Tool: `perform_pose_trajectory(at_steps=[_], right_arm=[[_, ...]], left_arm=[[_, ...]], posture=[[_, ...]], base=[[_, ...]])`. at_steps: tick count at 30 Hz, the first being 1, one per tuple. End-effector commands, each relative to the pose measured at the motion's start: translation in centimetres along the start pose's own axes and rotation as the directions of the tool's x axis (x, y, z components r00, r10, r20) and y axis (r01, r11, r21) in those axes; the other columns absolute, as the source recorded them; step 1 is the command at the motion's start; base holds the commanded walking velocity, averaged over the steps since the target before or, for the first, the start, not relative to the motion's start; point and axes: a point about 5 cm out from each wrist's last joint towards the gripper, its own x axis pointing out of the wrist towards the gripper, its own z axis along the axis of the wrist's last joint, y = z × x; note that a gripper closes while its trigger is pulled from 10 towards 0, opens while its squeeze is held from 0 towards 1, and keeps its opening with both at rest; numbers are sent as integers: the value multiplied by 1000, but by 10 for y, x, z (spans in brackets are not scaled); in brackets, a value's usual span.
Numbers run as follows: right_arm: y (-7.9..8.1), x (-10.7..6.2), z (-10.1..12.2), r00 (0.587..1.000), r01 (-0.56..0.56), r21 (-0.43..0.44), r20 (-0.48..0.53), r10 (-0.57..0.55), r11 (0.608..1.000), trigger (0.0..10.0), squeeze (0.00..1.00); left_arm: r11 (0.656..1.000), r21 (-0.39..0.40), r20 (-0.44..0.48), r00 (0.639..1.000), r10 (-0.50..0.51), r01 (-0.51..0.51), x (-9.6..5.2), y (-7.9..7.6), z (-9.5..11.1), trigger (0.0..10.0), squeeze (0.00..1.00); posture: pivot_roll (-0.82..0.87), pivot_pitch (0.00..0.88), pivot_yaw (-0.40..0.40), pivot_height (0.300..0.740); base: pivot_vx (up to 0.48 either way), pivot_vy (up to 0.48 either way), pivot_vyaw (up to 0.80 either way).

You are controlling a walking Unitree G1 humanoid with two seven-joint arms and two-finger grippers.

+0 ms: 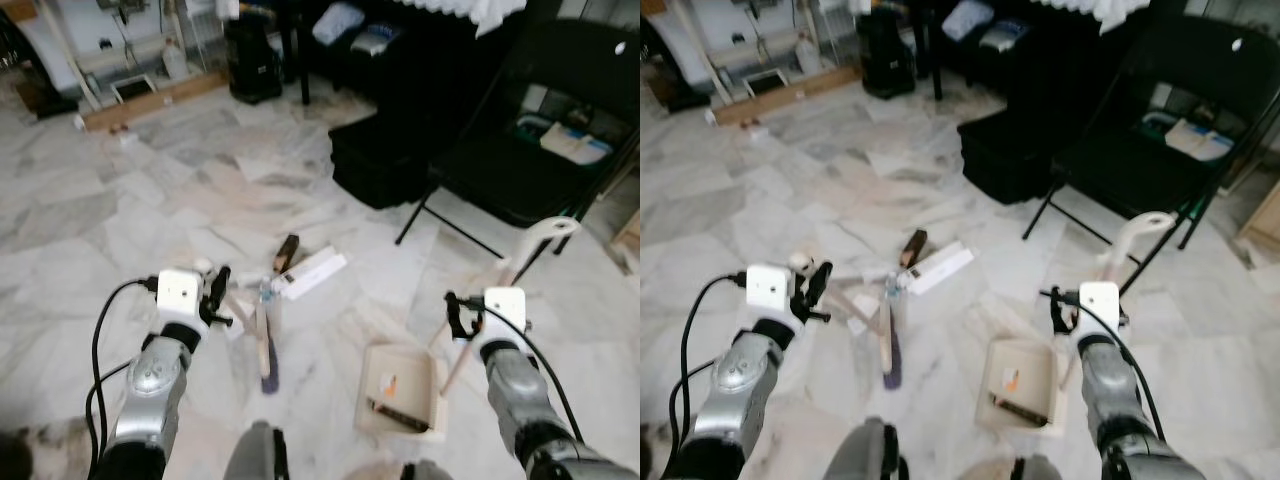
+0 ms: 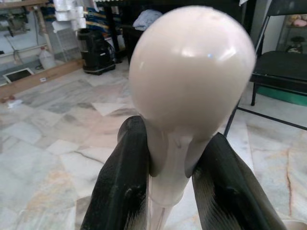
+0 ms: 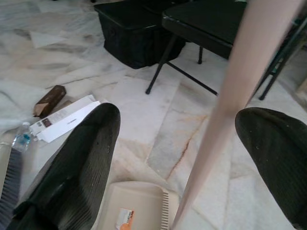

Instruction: Sweep floor

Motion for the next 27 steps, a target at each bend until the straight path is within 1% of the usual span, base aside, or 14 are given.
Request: perform_pose_trajectory(at_steps=[1, 9, 11, 12, 13, 14, 15, 16, 19, 20, 21, 23, 25, 27], right_arm=[[1, 0, 0, 1000, 8, 12, -1, -8, 1000, 10000, 0], [3, 0, -1, 1000, 18, 26, 0, -18, 1000, 10000, 0], [-3, -2, -1, 996, 85, 17, 12, -86, 996, 10000, 0], [-8, -3, -3, 991, 136, 28, 8, -136, 990, 10000, 0], [-13, -6, -6, 982, 186, 65, 4, -186, 980, 10000, 0], [-16, -8, -9, 977, 211, 89, 3, -212, 973, 10000, 0], [-16, -8, -9, 977, 211, 89, 3, -212, 973, 10000, 0], [-13, -14, -15, 979, 200, 94, 19, -202, 975, 10000, 0], [-7, -18, -20, 983, 177, 92, 30, -180, 980, 10000, 0], [1, -24, -26, 988, 149, 88, 37, -153, 985, 10000, 0], [4, -26, -29, 989, 138, 84, 40, -141, 987, 10000, 0], [10, -32, -36, 991, 127, 90, 30, -130, 988, 10000, 0], [11, -33, -39, 992, 123, 90, 23, -125, 988, 10000, 0], [16, -39, -48, 994, 109, 89, -14, -108, 990, 10000, 0]], left_arm=[[1000, -5, -66, 998, 1, -2, -6, 2, -12, 10000, 0], [1000, -3, -68, 998, 2, -3, -6, 2, -12, 10000, 0], [1000, -3, -67, 998, 5, -5, -6, 2, -12, 10000, 0], [1000, -3, -67, 998, 6, -6, -6, 2, -12, 10000, 0], [1000, -4, -67, 998, 7, -7, -6, 2, -13, 10000, 0], [1000, -4, -67, 998, 7, -8, -7, 2, -13, 10000, 0], [1000, -4, -67, 998, 7, -8, -7, 2, -13, 10000, 0], [1000, -5, -68, 998, 7, -7, -7, 2, -13, 10000, 0], [1000, -6, -68, 998, 6, -7, -7, 2, -13, 10000, 0], [1000, -8, -69, 998, 5, -6, -7, 1, -14, 10000, 0], [1000, -9, -70, 998, 5, -6, -6, 1, -14, 10000, 0], [1000, -10, -71, 997, 5, -5, -6, 0, -15, 10000, 0], [1000, -11, -71, 997, 4, -5, -6, 0, -15, 10000, 0], [1000, -14, -73, 997, 1, -2, -6, -2, -16, 10000, 0]], posture=[[51, 104, 40, 645], [53, 102, 37, 645], [53, 102, 37, 645], [53, 102, 37, 645], [52, 97, 33, 645], [52, 96, 33, 645], [52, 96, 33, 645], [52, 96, 33, 645], [52, 96, 33, 645], [36, 89, 31, 645], [36, 89, 31, 645], [34, 86, 30, 645], [34, 86, 30, 645], [31, 77, 28, 645]], base=[[0, 0, 0], [0, 0, 0], [0, 0, 0], [0, 0, 0], [0, 0, 0], [0, 0, 0], [0, 0, 0], [0, 0, 0], [0, 0, 0], [0, 0, 0], [0, 0, 0], [0, 0, 0], [0, 0, 0], [0, 0, 0]])
